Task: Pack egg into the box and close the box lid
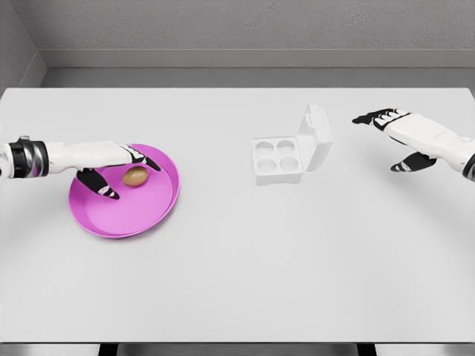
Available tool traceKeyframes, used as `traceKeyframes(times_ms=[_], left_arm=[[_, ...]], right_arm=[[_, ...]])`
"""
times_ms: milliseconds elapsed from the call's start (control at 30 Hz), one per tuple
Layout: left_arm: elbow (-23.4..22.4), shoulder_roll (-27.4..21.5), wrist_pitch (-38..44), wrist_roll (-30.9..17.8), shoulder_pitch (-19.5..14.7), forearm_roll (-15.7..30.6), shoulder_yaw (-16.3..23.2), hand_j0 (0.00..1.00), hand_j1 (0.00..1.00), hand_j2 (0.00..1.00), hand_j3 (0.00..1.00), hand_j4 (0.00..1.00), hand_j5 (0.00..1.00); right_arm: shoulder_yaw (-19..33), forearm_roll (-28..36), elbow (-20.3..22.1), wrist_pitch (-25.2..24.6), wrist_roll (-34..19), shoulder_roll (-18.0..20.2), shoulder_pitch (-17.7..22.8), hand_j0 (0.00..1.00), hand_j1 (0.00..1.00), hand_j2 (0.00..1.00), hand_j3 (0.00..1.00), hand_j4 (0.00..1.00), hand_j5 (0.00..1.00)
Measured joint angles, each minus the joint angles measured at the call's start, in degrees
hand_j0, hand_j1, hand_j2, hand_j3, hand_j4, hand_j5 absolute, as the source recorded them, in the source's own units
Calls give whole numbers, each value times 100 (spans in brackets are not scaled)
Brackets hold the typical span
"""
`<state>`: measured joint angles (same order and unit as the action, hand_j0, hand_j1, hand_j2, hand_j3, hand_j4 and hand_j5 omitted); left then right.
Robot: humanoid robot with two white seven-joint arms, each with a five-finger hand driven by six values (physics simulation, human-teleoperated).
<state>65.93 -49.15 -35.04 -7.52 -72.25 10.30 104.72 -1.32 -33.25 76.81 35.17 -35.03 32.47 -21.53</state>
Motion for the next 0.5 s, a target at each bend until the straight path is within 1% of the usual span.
traceKeyframes(times_ms=[200,267,367,500], left_arm=[[-54,48,0,5,0,1,-18,88,88,88,88,88,88],[-67,70,0,9,0,2,-24,84,84,84,84,84,84],[-79,85,0,11,0,2,-28,82,82,82,82,82,82],[-86,91,0,11,9,1,-29,82,82,82,82,82,82]], right_arm=[[4,0,-1,0,0,0,0,100,100,100,100,100,100],[5,0,-1,0,0,0,0,100,100,100,100,100,100],[6,0,-1,0,0,0,0,100,100,100,100,100,100],[8,0,-1,0,0,0,0,100,100,100,100,100,100]])
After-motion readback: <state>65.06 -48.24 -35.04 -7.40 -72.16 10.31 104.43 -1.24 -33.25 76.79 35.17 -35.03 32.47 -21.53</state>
